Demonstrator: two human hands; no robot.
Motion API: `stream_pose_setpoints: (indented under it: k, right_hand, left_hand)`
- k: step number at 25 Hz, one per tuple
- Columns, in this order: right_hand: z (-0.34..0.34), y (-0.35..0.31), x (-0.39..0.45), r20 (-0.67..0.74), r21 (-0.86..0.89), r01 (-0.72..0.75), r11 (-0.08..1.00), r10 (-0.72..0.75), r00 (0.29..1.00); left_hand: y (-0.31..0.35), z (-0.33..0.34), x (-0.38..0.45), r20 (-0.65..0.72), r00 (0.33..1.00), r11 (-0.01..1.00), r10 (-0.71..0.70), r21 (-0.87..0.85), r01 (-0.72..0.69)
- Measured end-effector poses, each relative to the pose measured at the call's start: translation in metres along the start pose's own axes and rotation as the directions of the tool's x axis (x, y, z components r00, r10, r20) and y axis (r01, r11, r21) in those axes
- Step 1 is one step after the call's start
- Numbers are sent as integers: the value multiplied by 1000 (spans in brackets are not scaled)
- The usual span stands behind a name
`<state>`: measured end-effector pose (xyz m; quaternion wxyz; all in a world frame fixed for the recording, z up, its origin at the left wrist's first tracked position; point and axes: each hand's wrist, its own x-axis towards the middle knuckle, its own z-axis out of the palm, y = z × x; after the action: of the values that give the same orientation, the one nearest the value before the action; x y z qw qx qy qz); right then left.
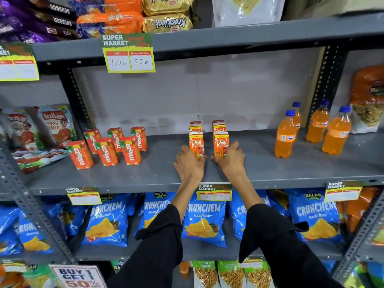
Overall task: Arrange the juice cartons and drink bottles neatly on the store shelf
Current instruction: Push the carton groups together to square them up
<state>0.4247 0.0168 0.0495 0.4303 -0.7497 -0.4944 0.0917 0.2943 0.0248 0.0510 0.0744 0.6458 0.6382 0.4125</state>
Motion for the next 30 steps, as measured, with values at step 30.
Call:
stream_pose_setpoints:
  k: [30]
  right_hand:
    - [-245,233,111,-138,130,-114,985,132,982]
  left_hand:
    - [225,146,-79,266,964,850,6,-510,135]
